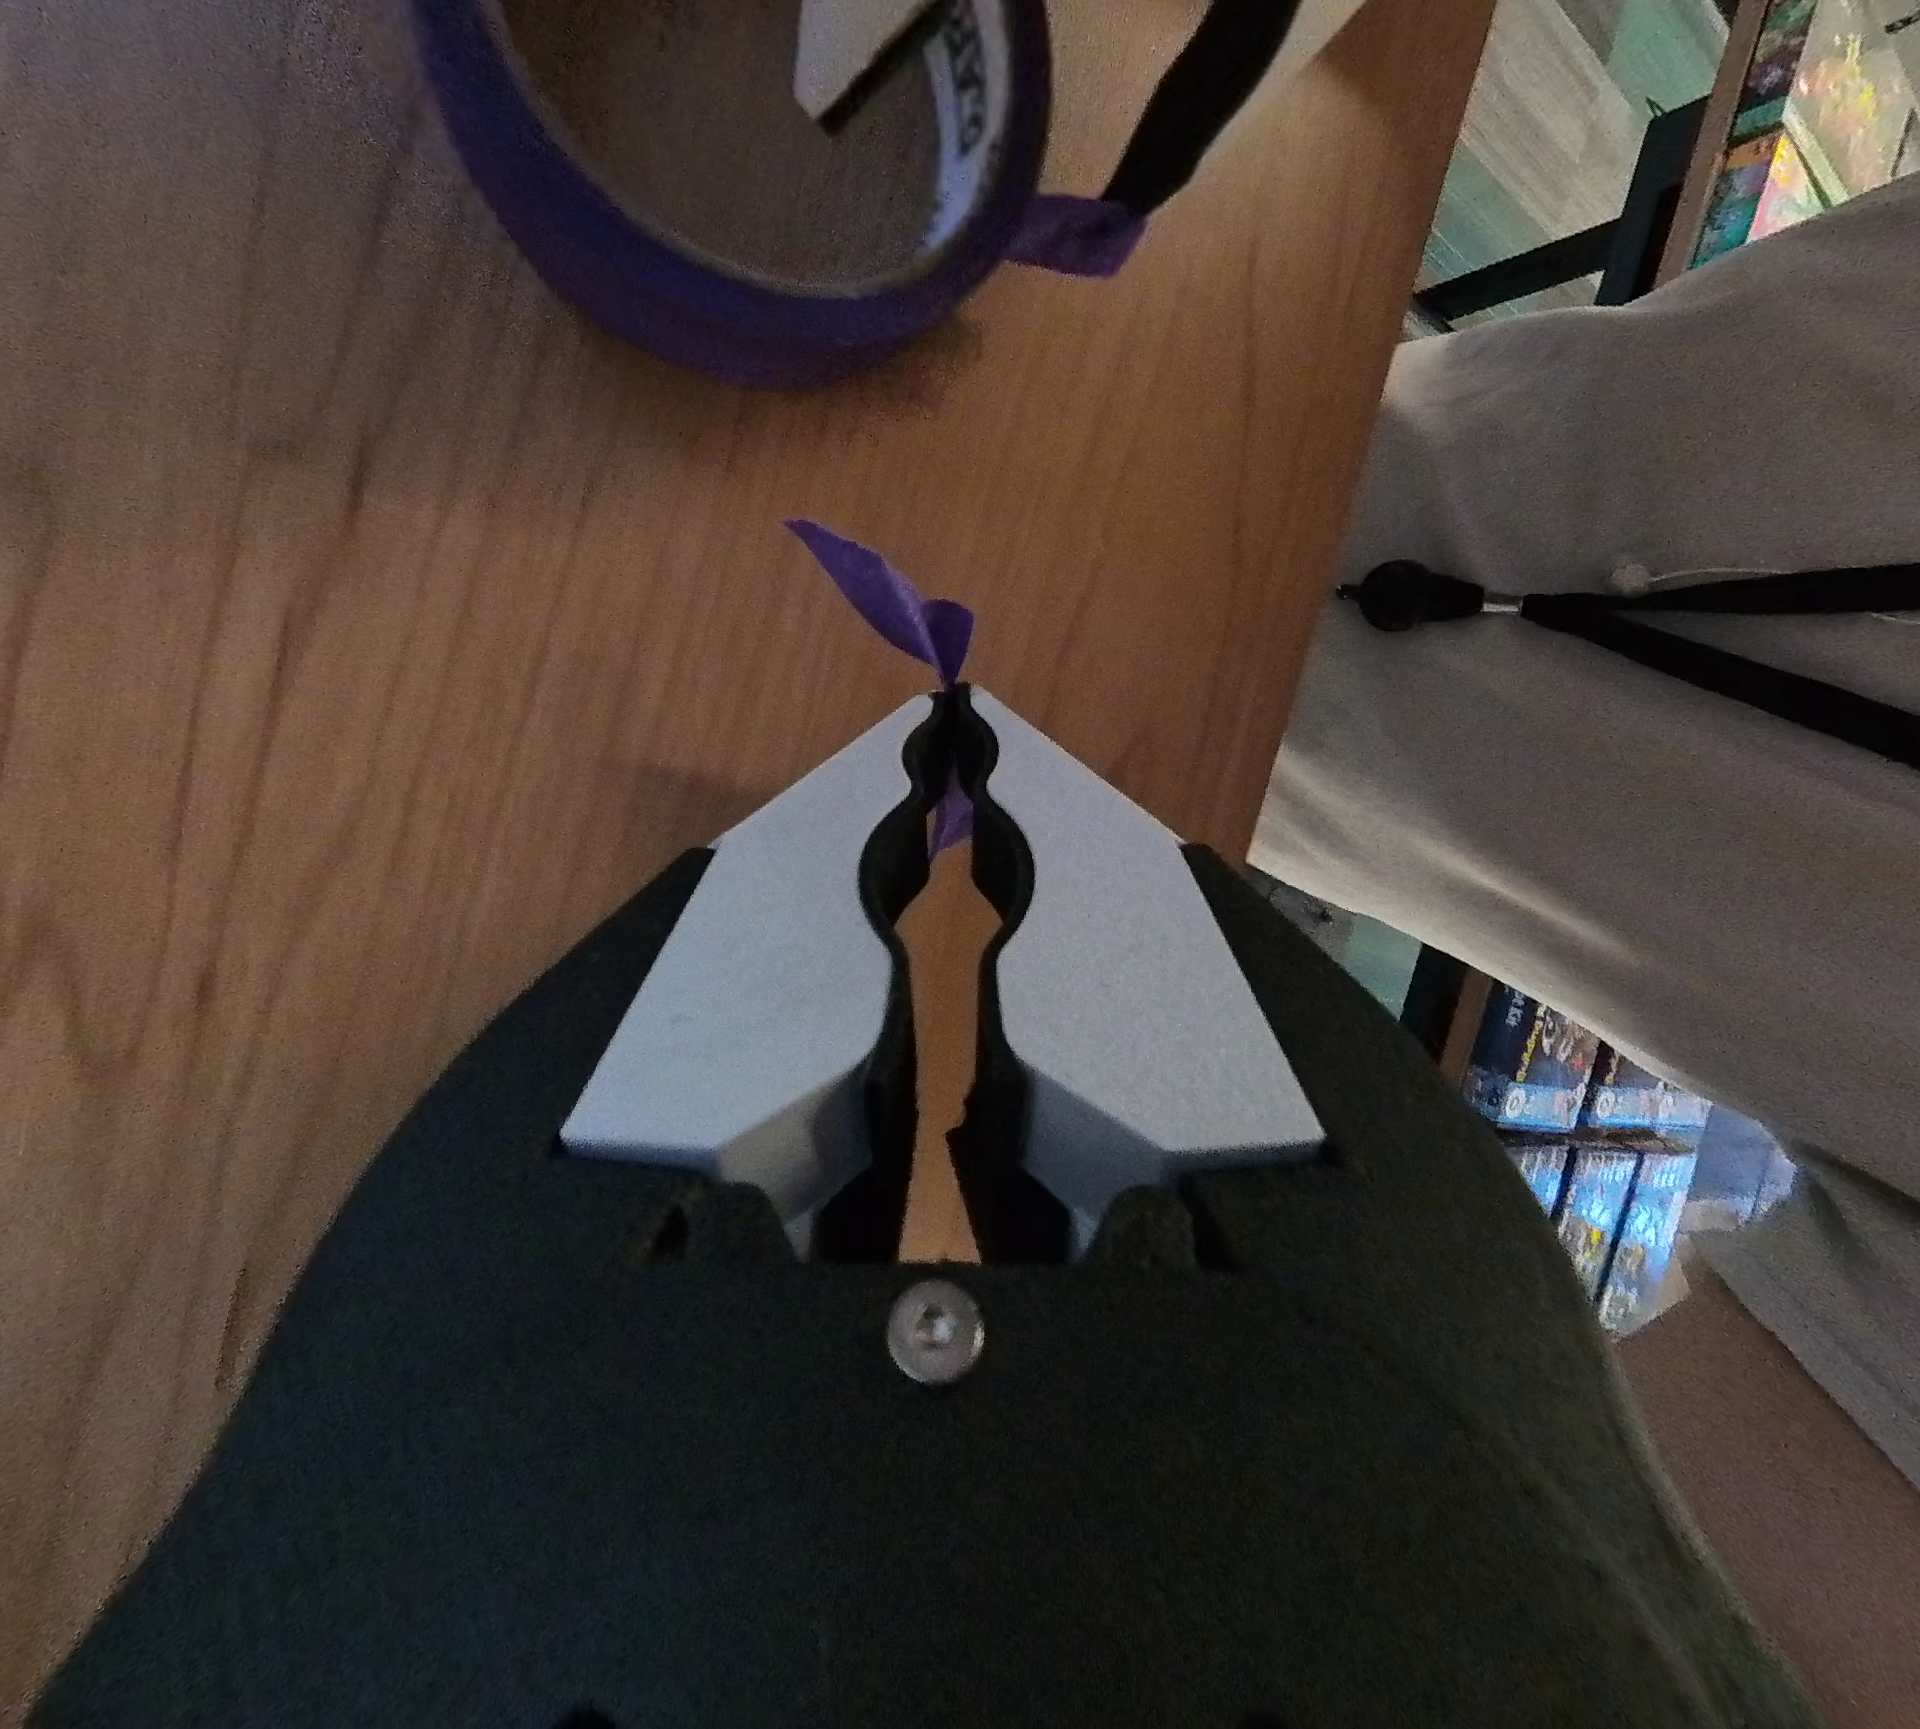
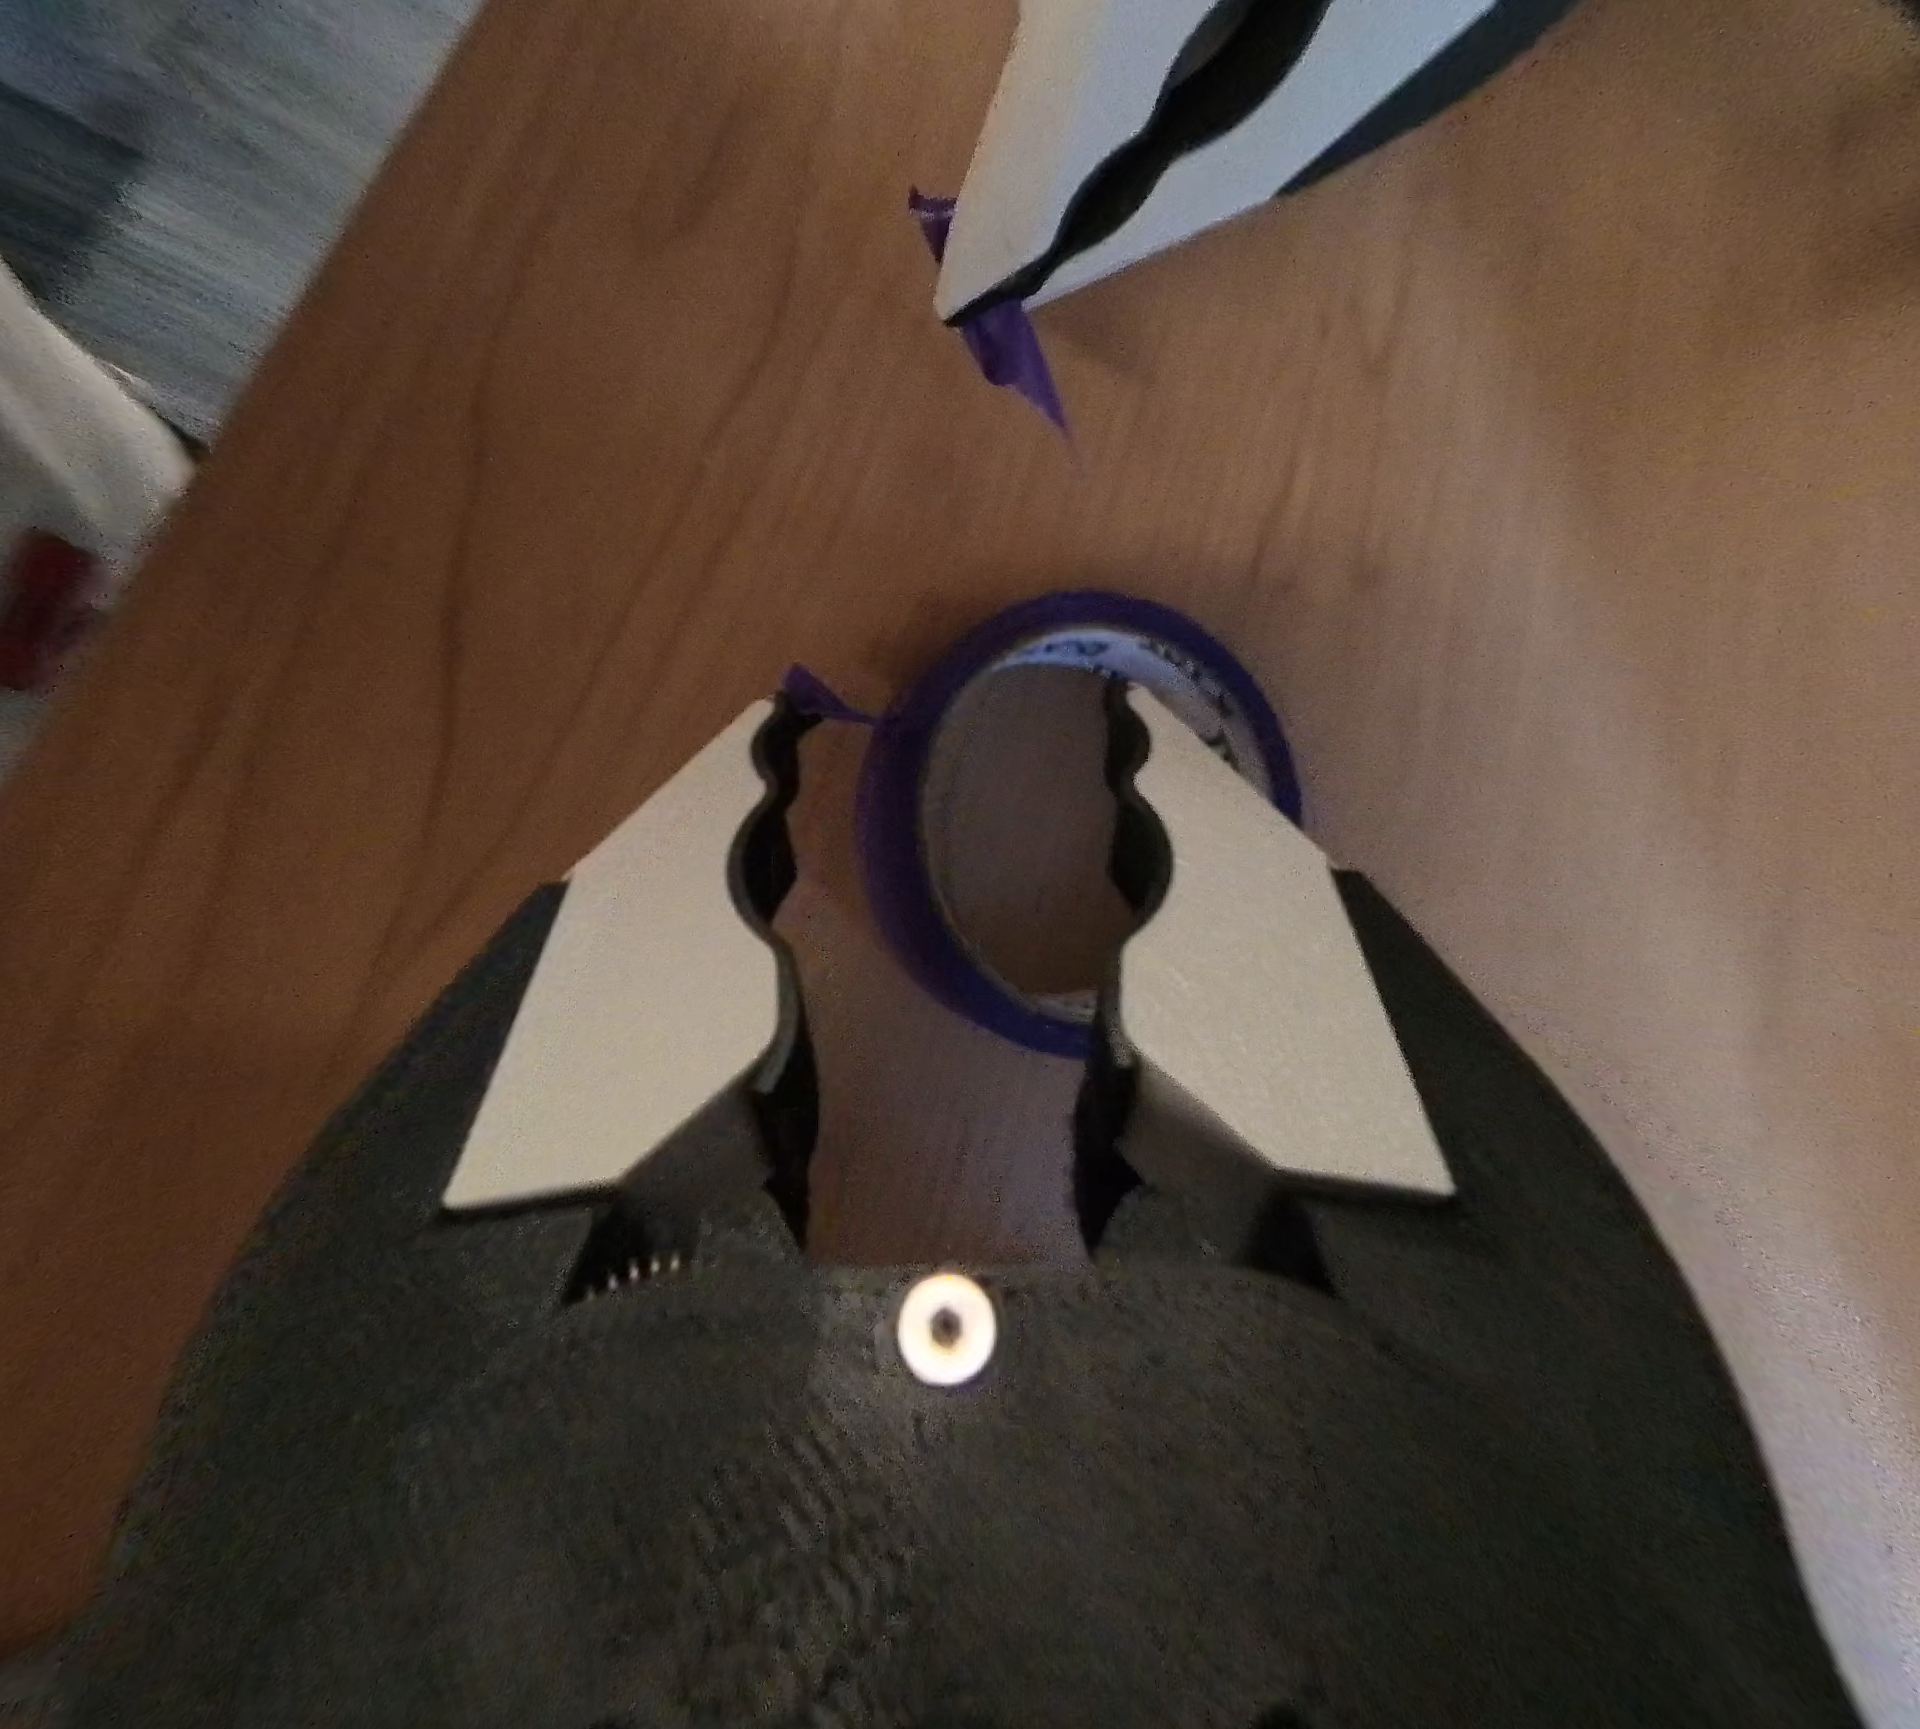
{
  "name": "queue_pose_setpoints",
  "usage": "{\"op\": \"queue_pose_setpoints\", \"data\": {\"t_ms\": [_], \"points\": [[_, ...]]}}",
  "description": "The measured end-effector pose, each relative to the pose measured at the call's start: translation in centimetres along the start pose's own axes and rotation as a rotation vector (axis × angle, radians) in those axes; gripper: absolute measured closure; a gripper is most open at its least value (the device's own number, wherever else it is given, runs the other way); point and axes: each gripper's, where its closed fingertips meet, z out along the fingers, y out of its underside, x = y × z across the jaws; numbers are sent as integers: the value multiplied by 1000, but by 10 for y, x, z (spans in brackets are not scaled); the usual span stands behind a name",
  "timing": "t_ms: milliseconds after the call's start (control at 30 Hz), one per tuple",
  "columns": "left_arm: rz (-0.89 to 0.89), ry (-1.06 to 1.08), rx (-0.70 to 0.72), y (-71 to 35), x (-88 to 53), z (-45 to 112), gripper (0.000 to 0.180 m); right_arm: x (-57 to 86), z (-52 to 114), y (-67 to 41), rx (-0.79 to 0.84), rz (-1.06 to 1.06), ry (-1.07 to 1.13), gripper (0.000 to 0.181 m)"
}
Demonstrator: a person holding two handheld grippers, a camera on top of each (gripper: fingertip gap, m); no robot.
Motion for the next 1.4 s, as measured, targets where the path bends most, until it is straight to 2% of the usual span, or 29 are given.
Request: {"op": "queue_pose_setpoints", "data": {"t_ms": [67,233,367,433,467,533,633,800,967,1033,1067,1133,1200,1333,1367,1400], "points": [[-3,0,15,0,2,0,180,-7,0,4,-5,83,-82,114],[19,111,159,-29,27,4,180,-23,3,17,-80,107,-168,108],[54,73,200,-43,29,8,180,-24,-3,12,-62,143,-171,101],[78,14,225,-44,30,5,180,-18,-15,1,5,183,-132,102],[100,-37,228,-43,30,4,180,-10,-24,-9,61,234,-87,109],[151,-143,228,-38,31,3,180,5,-43,-31,203,407,-18,134],[207,-271,297,-42,38,-1,180,2,-60,-62,424,682,-64,166],[247,-312,438,-55,63,-8,180,-9,-40,-62,408,837,10,162],[274,-349,452,-53,69,-8,180,-21,-44,-86,555,954,-152,168],[282,-325,459,-53,74,-8,180,-23,-39,-85,532,957,-144,170],[286,-323,456,-52,75,-8,180,-27,-37,-85,517,934,-151,181],[289,-333,481,-51,75,-13,180,-26,-37,-85,503,926,-127,181],[274,-379,586,-55,73,-33,155,-21,-44,-87,541,953,-115,181],[259,-463,831,-46,82,-92,143,-9,-64,-82,652,1021,-54,181],[252,-465,897,-43,89,-103,147,-8,-72,-82,702,1022,-32,181],[243,-446,960,-41,100,-109,160,-9,-81,-86,758,992,-12,181]]}}
